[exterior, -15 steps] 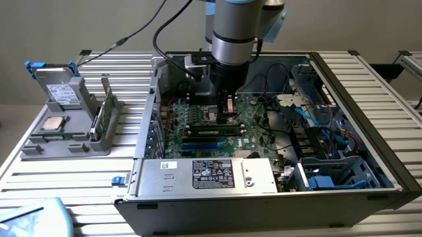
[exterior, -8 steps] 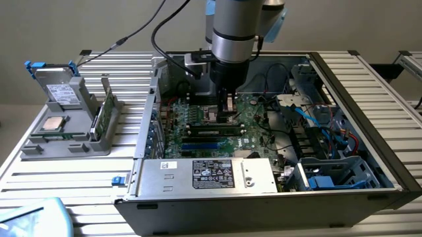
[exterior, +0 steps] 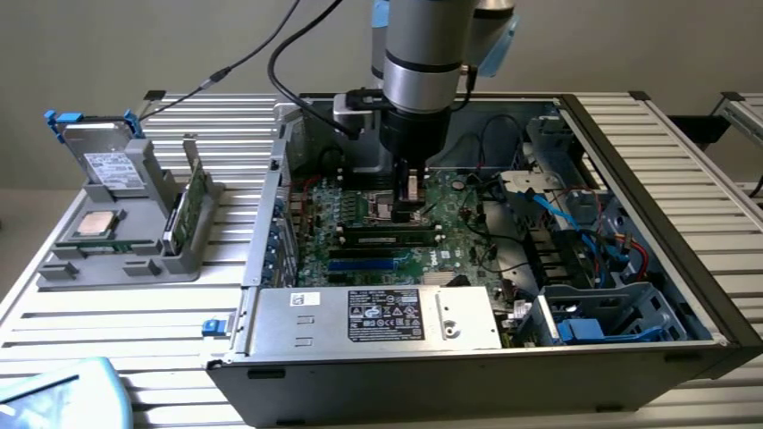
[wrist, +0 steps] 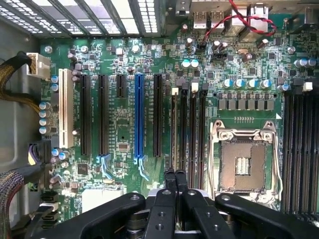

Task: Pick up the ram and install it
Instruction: 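Press down the ram until it locks into place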

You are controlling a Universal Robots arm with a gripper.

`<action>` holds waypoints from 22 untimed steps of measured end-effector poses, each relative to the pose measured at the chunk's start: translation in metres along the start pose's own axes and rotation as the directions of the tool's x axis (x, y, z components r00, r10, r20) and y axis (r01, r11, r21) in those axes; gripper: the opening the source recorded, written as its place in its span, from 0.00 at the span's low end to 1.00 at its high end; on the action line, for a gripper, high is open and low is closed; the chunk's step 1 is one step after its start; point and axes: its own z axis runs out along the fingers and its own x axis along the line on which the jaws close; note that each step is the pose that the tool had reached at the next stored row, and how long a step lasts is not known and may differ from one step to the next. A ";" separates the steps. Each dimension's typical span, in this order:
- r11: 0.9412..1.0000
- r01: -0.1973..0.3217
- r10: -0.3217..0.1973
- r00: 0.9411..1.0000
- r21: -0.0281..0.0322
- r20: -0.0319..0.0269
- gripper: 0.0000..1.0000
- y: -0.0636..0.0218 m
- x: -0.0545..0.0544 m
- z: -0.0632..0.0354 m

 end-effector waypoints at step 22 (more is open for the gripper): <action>0.974 -0.227 0.227 0.973 -0.002 -0.039 0.10 0.0001 0.000 -0.0001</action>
